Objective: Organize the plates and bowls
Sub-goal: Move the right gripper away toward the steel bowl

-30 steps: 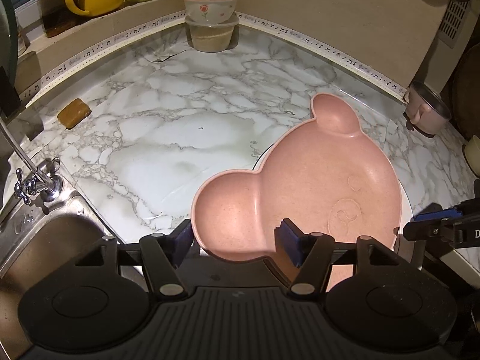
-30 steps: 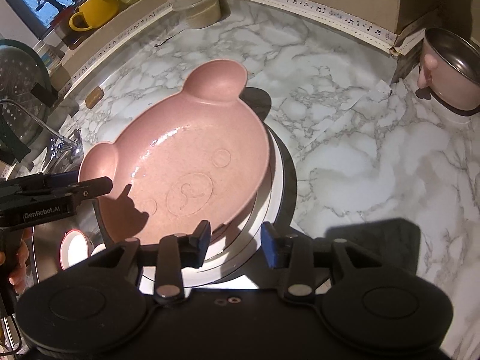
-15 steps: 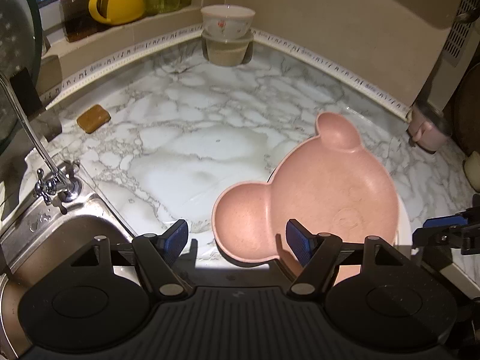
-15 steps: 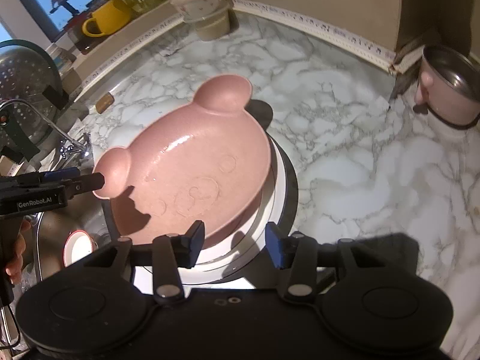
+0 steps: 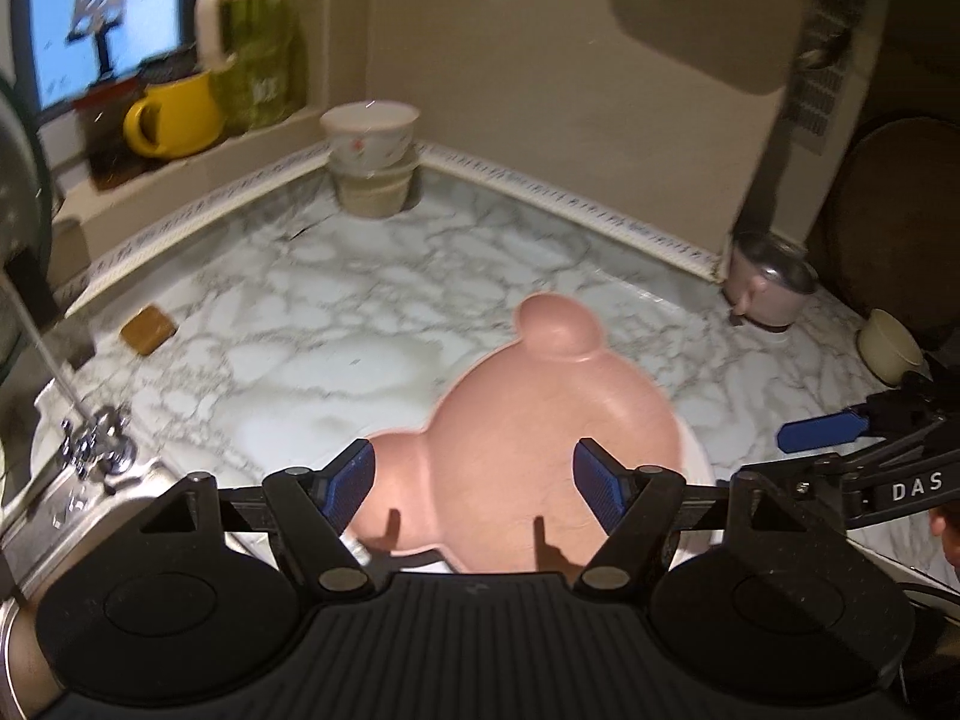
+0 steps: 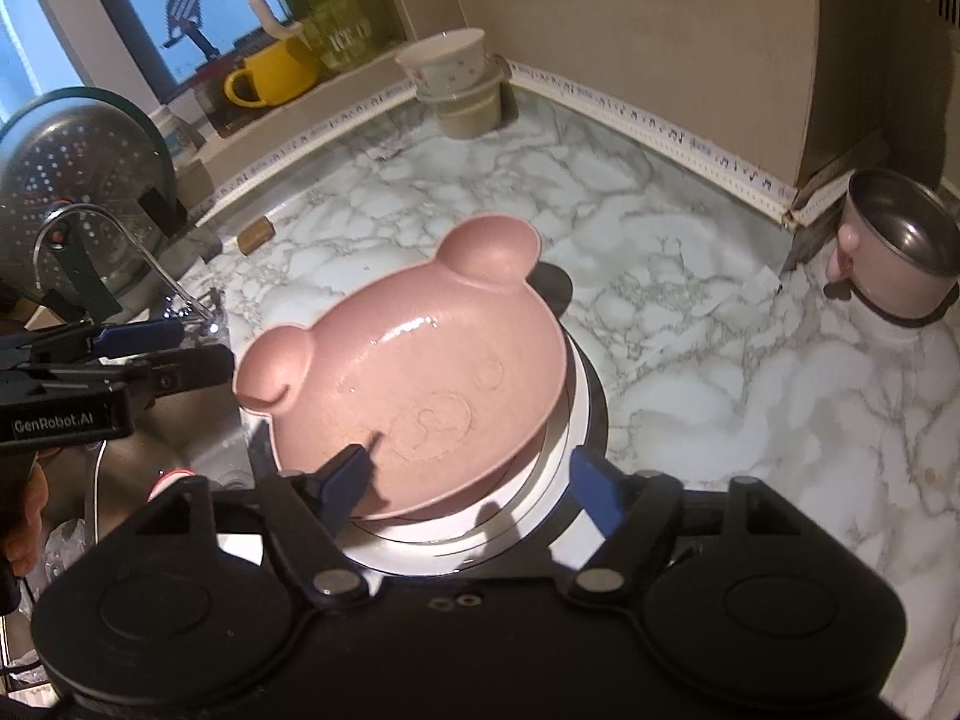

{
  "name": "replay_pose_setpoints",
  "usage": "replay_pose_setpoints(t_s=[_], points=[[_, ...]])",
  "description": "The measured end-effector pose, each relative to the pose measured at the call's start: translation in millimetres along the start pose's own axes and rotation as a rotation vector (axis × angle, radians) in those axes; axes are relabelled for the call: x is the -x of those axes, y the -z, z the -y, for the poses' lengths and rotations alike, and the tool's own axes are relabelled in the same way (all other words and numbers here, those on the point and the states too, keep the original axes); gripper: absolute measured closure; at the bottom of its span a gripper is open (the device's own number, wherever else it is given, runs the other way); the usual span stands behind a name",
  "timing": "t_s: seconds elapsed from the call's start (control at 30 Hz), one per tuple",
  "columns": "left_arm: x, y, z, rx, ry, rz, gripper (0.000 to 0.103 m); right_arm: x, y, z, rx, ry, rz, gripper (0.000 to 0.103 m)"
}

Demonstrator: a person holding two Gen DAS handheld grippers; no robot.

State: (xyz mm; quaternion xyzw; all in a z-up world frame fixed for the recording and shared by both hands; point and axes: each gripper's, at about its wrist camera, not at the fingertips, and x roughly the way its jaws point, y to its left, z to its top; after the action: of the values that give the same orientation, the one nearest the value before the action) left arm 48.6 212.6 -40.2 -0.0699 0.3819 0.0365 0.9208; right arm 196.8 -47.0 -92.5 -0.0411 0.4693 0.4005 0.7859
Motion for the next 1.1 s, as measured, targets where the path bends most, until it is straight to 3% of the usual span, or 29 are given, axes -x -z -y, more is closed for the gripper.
replay_pose_setpoints(t_s=[0.23,0.43,0.5,0.67,1.1], points=[[7,-7,36,-0.073,0.057,0.041,0.025,26,5,5,0.009,0.028,0.053,0.021],[1,-17,71,-0.108,0.149,0.04,0.022,54,14,22,-0.012,0.078,0.113,0.011],[-2,-20,84,-0.123,0.167,0.041,0.015,63,18,31,-0.029,0.096,0.127,0.01],[-21,-30,113,-0.107,0.232,0.004,0.002,84,31,59,-0.066,0.161,0.15,0.005],[-76,-43,229,-0.264,0.422,-0.056,0.002,141,98,171,-0.353,0.419,0.192,0.004]])
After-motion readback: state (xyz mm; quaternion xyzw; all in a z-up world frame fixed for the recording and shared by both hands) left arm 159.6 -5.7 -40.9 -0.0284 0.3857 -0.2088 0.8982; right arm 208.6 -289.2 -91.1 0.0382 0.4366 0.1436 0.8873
